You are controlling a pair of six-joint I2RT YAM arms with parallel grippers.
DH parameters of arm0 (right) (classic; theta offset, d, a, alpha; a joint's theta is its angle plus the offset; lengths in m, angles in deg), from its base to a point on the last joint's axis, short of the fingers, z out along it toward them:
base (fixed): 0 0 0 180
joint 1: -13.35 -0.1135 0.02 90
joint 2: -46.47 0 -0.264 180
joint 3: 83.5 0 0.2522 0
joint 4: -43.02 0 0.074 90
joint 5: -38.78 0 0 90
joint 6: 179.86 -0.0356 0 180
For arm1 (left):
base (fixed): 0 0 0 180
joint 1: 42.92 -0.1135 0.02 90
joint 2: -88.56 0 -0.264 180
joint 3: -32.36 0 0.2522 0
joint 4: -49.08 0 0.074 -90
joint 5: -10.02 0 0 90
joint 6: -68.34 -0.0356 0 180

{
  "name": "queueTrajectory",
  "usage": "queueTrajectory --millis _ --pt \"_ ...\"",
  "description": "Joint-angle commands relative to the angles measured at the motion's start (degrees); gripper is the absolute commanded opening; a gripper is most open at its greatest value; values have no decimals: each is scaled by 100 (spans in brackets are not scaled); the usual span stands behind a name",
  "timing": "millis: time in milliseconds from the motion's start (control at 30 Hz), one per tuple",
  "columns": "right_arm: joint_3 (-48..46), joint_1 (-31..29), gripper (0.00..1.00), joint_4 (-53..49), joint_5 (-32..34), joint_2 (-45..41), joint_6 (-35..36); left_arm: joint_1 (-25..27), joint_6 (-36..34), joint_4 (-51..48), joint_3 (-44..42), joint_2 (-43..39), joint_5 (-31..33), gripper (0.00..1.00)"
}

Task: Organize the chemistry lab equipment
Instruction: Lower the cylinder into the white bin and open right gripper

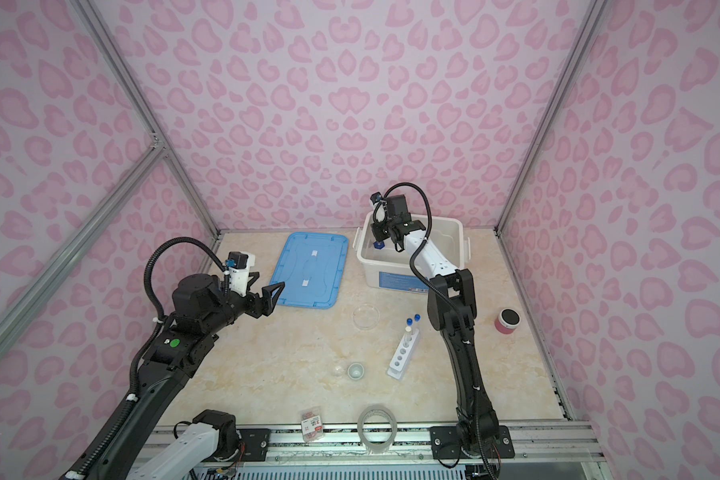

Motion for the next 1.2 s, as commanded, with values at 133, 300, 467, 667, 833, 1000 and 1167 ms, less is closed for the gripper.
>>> queueTrajectory --millis 133,300,467,667,833,1000,1167 --pt "52 -19 13 77 -127 209 87 -5 -48 -4 125 84 15 84" --pt "68 -19 14 85 -160 309 87 -6 -58 -4 152 149 6 83" --pt "172 -19 14 38 -166 440 105 -9 -59 -5 161 196 -3 83" --pt "336 -19 14 -55 -197 581 131 -1 -23 4 161 226 -21 83" --pt "404 -19 18 -134 -204 579 139 -1 -23 5 178 226 -29 83" --pt "404 -19 23 -237 -187 420 190 5 -23 -7 145 179 -56 83" --pt "370 -16 27 -385 -195 118 240 -1 -14 5 77 51 -73 83"
